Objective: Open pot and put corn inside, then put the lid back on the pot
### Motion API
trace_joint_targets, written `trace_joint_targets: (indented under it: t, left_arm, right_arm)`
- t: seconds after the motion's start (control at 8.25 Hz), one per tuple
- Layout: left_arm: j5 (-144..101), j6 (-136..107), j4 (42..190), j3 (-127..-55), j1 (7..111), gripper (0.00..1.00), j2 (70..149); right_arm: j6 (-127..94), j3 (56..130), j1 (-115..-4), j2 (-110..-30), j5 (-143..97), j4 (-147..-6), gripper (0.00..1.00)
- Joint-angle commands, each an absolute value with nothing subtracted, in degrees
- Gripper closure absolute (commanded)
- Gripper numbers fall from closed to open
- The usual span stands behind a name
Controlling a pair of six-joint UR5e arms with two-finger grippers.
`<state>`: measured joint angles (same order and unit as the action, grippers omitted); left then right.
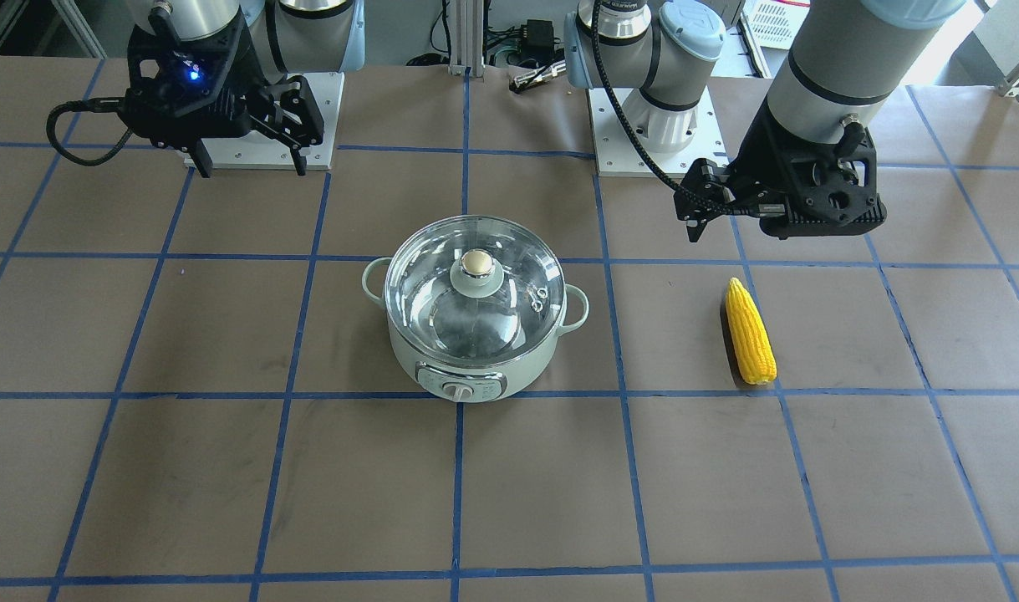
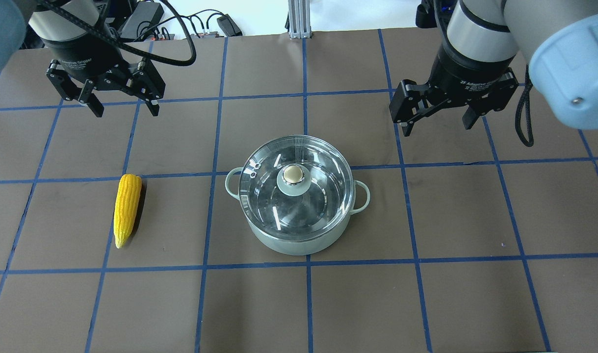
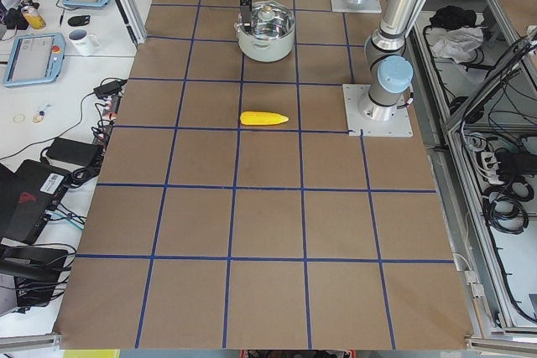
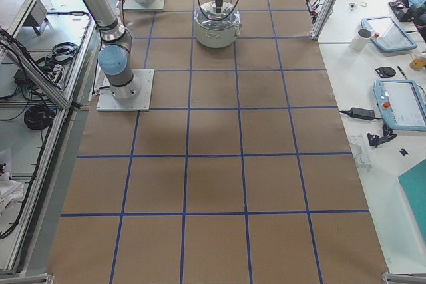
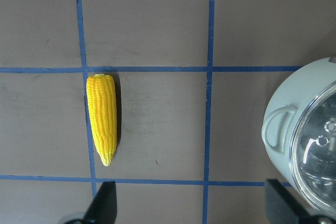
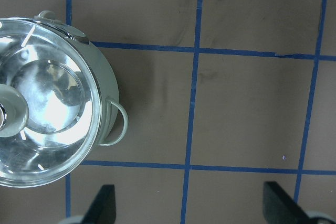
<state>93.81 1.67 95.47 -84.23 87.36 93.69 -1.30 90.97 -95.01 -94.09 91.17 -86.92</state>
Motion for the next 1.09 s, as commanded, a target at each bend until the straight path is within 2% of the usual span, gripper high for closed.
trace_joint_targets:
  t: [0.0,0.36,0.61,0.85,0.97]
  left_arm:
    - [93.78,1.67,95.54,-84.29,87.36,0.00,93.69]
    - [93.96,1.84,97.56,-83.85,86.49,0.00,93.60]
    - [93.96,6.64,97.12,-83.76,82.03,0.00,93.60]
    - [93.87,18.76,96.60,-84.46,74.57,0.00,94.47]
    - [93.95,21.59,95.20,-85.33,71.75,0.00,95.61]
  right_arm:
    - [-1.23,90.97,-95.01,-94.13,91.06,-86.40,0.00]
    - [-1.75,90.97,-95.18,-93.61,90.88,-86.66,0.00]
    - [-2.20,90.62,-95.45,-92.30,90.79,-86.92,0.00]
    - [-9.01,86.86,-99.20,-86.35,90.26,-88.40,0.00]
    - [-13.49,86.14,-104.71,-81.87,91.13,-93.55,0.00]
